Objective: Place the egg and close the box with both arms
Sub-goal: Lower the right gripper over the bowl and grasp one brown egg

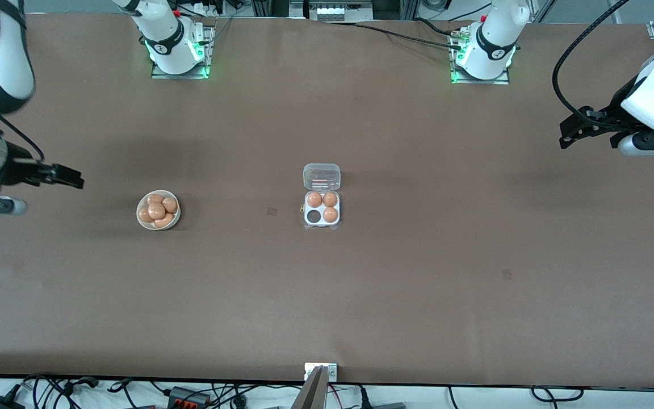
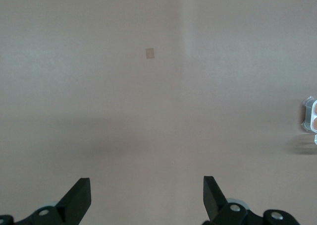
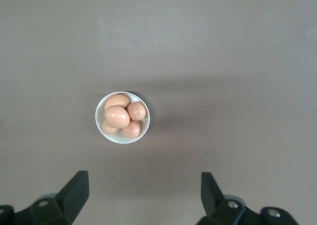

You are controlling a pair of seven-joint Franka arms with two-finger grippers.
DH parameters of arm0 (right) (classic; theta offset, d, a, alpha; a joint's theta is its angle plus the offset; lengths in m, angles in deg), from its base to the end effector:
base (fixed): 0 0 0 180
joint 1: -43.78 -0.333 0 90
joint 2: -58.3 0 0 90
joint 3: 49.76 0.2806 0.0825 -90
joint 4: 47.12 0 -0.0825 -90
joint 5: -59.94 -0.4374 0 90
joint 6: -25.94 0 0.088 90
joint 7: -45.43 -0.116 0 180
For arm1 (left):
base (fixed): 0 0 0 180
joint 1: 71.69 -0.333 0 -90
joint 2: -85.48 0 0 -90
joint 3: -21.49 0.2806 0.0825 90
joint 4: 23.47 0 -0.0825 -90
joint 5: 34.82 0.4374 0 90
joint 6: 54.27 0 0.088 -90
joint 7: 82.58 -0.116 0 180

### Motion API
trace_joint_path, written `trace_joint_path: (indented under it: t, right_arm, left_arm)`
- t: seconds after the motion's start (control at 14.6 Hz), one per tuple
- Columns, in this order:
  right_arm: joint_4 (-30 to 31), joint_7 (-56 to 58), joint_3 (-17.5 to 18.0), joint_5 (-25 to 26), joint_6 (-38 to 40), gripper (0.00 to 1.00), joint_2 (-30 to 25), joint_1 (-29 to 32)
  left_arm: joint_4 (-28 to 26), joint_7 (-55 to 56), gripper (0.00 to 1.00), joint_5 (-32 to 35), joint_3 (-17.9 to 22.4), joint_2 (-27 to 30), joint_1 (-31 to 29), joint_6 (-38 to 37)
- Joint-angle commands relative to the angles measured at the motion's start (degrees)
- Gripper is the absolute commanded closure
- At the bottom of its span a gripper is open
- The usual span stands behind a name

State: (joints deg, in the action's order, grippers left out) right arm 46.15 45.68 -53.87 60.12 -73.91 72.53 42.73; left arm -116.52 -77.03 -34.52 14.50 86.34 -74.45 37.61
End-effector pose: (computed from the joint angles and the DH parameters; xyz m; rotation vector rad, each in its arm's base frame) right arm 0.6618 -0.0330 0.4056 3.1168 -0.0737 -0.2083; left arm 0.6043 -0.0445 0.5640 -3.1339 -0.0358 0.0077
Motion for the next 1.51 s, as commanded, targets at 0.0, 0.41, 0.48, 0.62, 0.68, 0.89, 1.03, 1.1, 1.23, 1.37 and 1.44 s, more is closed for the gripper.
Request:
trace_joint_path:
  t: [0.0, 0.41, 0.48, 0.62, 0.68, 0.89, 1.03, 1.1, 1.23, 1.37, 1.44]
  right_arm:
    - [-0.28, -0.16, 0.5, -0.71, -1.31, 0.0, 4.64, -0.01]
    - [-0.28, 3.51, 1.9, -1.68, -5.0, 0.0, 11.76, -3.52]
    - [0.07, 3.96, 1.99, -1.94, -5.35, 0.0, 12.3, -4.31]
    - [0.51, 5.36, 2.17, -1.85, -7.63, 0.0, 13.71, -4.41]
    - [0.77, 7.55, 2.26, -1.94, -9.03, 0.0, 14.49, -4.49]
    - [4.45, 11.69, 2.26, -1.85, -14.57, 0.0, 15.47, -4.76]
    - [7.0, 12.23, 2.26, -1.77, -15.55, 0.0, 15.47, -5.11]
    - [7.54, 12.23, 2.26, -1.77, -15.55, 0.0, 15.64, -5.72]
    - [8.33, 12.23, 2.26, -1.85, -15.46, 0.0, 16.0, -6.25]
    - [8.51, 12.23, 2.26, -1.85, -15.38, 0.0, 16.35, -6.25]
    - [8.42, 12.32, 2.17, -1.68, -15.46, 0.0, 16.44, -6.16]
  left_arm:
    - [1.55, -1.07, 0.0, -0.04, -0.3, -0.5, -0.4, -1.27]
    - [1.55, -1.07, 0.0, -0.04, -0.3, -0.5, -0.4, -1.44]
    - [1.55, -1.07, 0.0, -0.04, -0.3, -0.5, -0.4, -1.97]
    - [1.55, -1.07, 0.0, -0.04, -0.3, -0.5, -0.4, -2.06]
    - [1.55, -1.07, 0.0, -0.04, -0.3, -0.59, -0.4, -2.06]
    - [1.55, -1.07, 0.0, -0.04, -0.13, -0.59, -0.49, -2.41]
    - [1.64, -1.07, 0.0, 0.04, -0.21, -0.59, -0.4, -2.41]
    - [1.64, -1.07, 0.0, 0.05, -0.3, -0.59, -0.4, -2.41]
    - [1.64, -1.07, 0.0, 0.05, -0.3, -0.59, -0.4, -2.32]
    - [1.64, -0.98, 0.0, 0.05, -0.3, -0.59, -0.4, -2.32]
    - [1.64, -0.98, 0.0, 0.05, -0.22, -0.59, -0.4, -2.32]
